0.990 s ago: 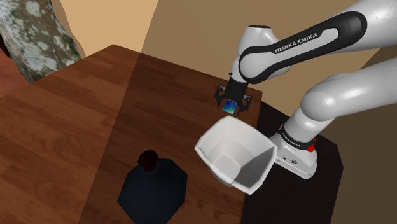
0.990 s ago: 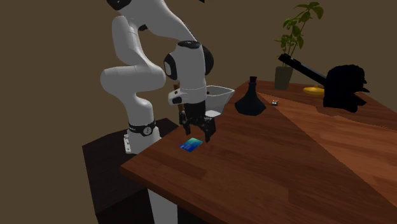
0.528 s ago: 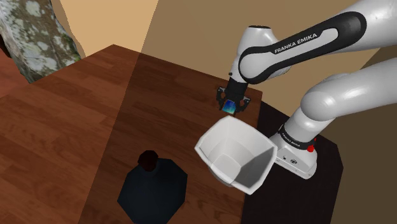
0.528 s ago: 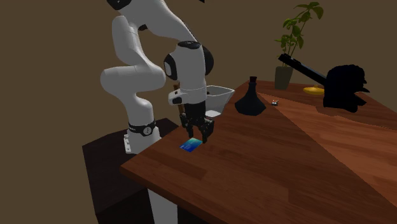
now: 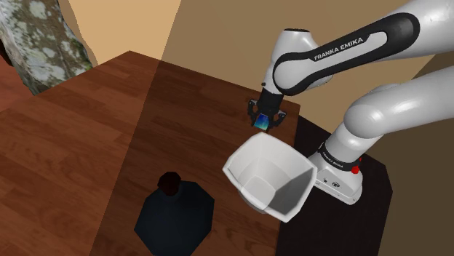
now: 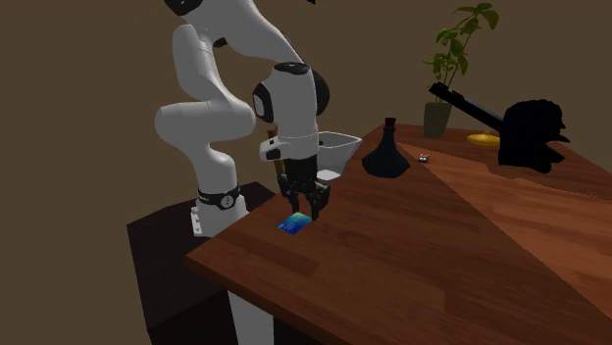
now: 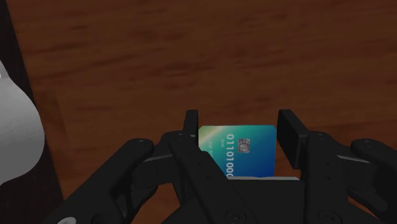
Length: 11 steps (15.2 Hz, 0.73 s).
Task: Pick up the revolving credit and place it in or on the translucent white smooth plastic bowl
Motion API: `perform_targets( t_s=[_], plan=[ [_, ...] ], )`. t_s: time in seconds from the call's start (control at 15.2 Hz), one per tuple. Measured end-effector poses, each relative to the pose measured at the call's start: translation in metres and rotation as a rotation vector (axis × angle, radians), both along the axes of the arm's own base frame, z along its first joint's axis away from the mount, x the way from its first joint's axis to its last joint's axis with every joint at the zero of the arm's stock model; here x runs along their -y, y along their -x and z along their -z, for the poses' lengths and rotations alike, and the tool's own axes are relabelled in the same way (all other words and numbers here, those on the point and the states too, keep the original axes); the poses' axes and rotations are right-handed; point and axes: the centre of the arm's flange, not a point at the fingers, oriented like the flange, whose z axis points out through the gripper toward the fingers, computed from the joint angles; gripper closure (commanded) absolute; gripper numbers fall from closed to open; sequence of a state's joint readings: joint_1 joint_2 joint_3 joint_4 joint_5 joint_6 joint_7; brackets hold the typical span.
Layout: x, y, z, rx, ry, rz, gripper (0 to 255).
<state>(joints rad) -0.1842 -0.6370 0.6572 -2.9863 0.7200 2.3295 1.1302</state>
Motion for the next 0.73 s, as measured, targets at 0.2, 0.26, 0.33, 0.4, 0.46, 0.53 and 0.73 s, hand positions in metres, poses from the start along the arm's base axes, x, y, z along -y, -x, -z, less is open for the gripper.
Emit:
perform_targets(
  t_s=[0.2,0.26,0.33,0.4,0.46,0.53,0.73],
  plan=[
    [0.000,0.000,-0.006,0.000,0.000,0.001,255],
    [0.000,0.000,-0.011,0.000,0.001,0.001,255],
    [0.000,0.000,-0.014,-0.001,0.000,0.001,255],
    [0.000,0.000,-0.019,-0.001,0.000,0.001,255],
    [0.000,0.000,-0.024,-0.001,0.000,0.001,255],
    [0.000,0.000,-0.030,0.000,0.000,0.001,255],
    [0.000,0.000,-0.046,-0.001,0.000,0.001,255]
  ],
)
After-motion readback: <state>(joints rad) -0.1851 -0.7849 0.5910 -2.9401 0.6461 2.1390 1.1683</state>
